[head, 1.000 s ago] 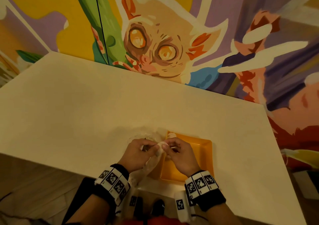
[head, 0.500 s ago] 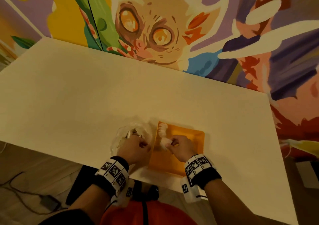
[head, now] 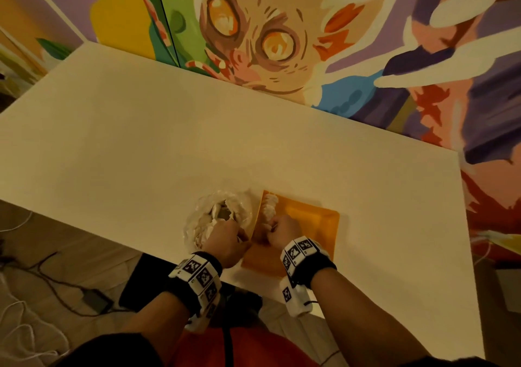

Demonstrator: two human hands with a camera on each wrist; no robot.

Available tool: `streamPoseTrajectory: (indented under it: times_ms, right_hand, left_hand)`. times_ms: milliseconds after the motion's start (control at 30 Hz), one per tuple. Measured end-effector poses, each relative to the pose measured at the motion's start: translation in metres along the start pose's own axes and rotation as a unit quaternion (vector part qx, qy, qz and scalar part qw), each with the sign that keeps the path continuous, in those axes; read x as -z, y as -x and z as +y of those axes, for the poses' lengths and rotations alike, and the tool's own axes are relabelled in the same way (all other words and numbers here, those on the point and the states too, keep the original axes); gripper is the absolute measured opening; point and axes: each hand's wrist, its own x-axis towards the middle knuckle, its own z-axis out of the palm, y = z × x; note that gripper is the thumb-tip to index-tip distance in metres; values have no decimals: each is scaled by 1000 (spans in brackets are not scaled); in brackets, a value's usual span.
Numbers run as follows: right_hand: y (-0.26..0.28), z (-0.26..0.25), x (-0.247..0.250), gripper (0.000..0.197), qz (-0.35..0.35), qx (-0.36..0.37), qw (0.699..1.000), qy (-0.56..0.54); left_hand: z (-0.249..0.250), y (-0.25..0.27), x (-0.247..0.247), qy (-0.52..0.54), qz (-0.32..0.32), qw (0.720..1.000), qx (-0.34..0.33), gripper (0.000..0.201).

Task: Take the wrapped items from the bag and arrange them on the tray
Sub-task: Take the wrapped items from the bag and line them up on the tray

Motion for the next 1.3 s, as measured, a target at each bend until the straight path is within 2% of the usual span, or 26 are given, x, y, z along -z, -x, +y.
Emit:
streamPoseTrajectory:
  times_ms: [67, 167, 200, 300, 400, 700, 833, 900, 1000, 1167, 1300]
  right_hand:
    - [-3, 1, -3, 22, 5, -20, 1000, 0]
    - [-4, 1, -3, 6, 13, -45, 999, -7]
    - [-3, 1, -3, 6, 18, -50, 999, -5]
    - [-1, 1, -5, 20, 28, -67, 997, -1]
    - [-2, -3, -12, 24, 39, -79, 996, 1]
    - [2, -8, -26, 22, 82, -87, 993, 5]
    - [3, -8, -26, 10, 96, -78, 992, -10]
    - [3, -10, -24, 13, 103, -71, 992, -5]
    - [3, -10, -23, 27, 105, -78, 991, 1]
    - [8, -4, -24, 34, 112, -62, 992, -13]
    - [17, 5, -25, 21, 141, -45, 980, -129]
  left_hand:
    - [0, -1, -2, -3, 1, 1000, 1, 15]
    - [-2, -6, -6, 3, 6, 1000, -2, 14]
    - [-3, -8, -7, 2, 8, 1000, -7, 14]
    - [-6, -7, -11, 0, 16, 1000, -27, 15]
    - [-10, -3, -15, 13, 23, 999, -47, 15]
    - [-20, 6, -25, 26, 40, 995, -85, 17]
    - [-20, 6, -25, -1, 43, 995, -95, 20]
    - [-20, 6, -24, 2, 47, 994, -95, 20]
    - [-19, 8, -25, -3, 50, 994, -96, 20]
    - [-20, 8, -27, -4, 67, 993, -96, 20]
    - [-23, 17, -26, 75, 93, 987, -107, 10]
